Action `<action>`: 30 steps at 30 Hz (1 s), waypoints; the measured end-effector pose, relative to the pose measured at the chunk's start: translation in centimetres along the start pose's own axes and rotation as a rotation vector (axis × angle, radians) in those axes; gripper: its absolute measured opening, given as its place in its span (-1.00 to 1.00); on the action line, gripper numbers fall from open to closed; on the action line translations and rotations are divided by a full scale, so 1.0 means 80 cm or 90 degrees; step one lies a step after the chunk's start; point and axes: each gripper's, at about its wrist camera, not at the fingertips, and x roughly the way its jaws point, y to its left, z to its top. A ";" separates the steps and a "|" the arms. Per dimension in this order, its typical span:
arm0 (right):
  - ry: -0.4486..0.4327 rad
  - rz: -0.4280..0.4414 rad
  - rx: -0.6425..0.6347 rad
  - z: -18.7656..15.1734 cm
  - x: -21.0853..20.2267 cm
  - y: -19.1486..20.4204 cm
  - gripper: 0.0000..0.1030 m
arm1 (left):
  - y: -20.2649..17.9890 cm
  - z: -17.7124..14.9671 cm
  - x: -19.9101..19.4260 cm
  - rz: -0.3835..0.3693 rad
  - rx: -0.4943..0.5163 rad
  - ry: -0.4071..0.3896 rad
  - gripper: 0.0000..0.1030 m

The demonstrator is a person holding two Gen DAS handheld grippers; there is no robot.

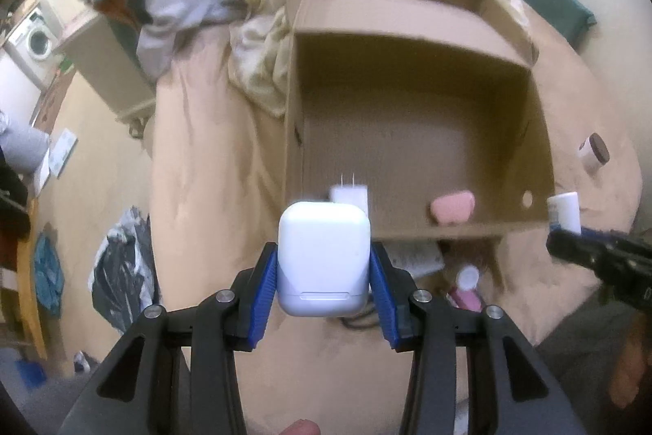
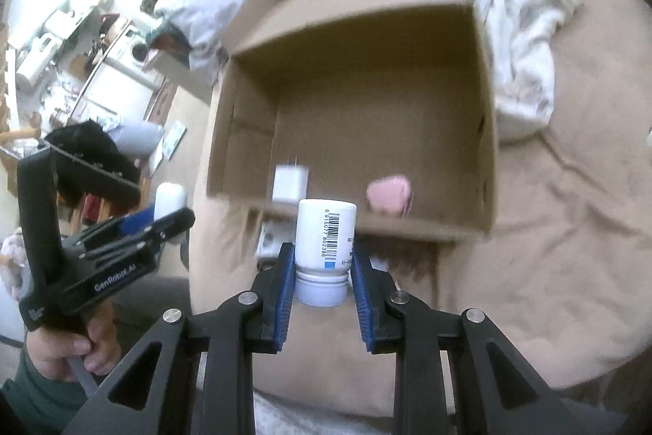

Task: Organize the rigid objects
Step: 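Lower the earbud case and pill bottle into the box and open both grippers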

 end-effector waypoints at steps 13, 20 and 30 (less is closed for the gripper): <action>-0.074 -0.054 0.013 0.083 0.009 -0.019 -0.44 | -0.031 0.098 0.018 0.005 0.026 -0.043 -0.22; -0.033 -0.075 0.023 0.076 0.069 -0.042 -0.44 | -0.042 0.089 0.098 0.037 0.050 0.015 -0.22; 0.006 -0.096 0.014 0.073 0.103 -0.052 -0.44 | -0.052 0.073 0.138 0.072 0.083 0.028 -0.22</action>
